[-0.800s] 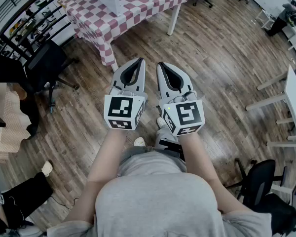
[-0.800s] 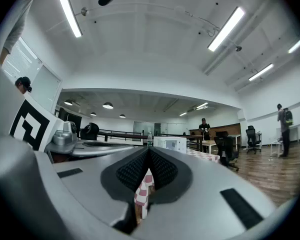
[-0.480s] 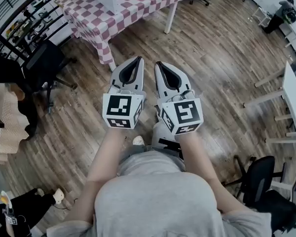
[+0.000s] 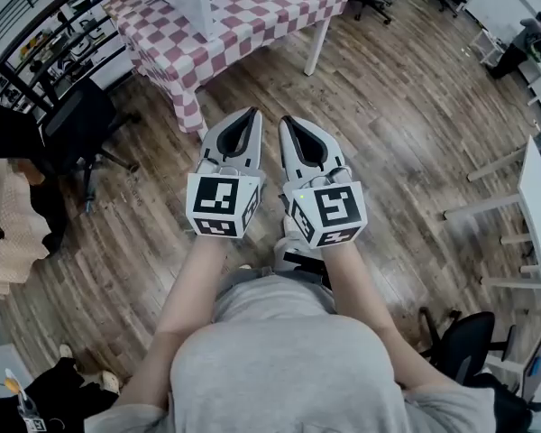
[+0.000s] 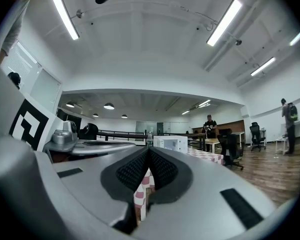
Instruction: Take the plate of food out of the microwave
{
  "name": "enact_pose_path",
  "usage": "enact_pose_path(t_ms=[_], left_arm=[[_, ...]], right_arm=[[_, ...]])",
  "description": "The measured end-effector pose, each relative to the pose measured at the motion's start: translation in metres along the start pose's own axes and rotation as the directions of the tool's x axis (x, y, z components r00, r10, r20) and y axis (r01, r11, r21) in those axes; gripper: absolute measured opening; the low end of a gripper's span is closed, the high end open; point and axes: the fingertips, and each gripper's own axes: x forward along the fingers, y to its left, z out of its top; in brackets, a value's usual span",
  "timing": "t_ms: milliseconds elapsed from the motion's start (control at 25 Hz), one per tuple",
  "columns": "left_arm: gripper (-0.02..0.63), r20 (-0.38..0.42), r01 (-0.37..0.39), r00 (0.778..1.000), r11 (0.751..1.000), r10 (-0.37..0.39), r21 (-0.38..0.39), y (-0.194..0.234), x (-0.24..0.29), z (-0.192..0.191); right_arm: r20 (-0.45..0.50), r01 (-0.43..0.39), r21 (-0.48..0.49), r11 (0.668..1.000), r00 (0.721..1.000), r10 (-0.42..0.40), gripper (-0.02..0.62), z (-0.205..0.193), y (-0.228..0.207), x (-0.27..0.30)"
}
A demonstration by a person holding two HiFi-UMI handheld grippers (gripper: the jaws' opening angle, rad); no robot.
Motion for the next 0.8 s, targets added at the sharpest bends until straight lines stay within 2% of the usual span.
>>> enact_pose_path(t_ms=[320,800], left_arm=[[0.001,-0.008,-0.027,1.0,1.0,0.027,-0.011,0.015,0.058,-0.006],[0.002,-0.001,-0.11,0.994,0.994,0.11,-0.018,0.026,0.126,-0.006]], right_arm=[[-0.009,-0.01,-0.005,1.0,1.0,0.01,0.026,-0.006,-0.047,0.047],[-0.002,-0.121,-0.033,0.992,0.993,0.121,0.026,-0.003,-0.098,0.096]])
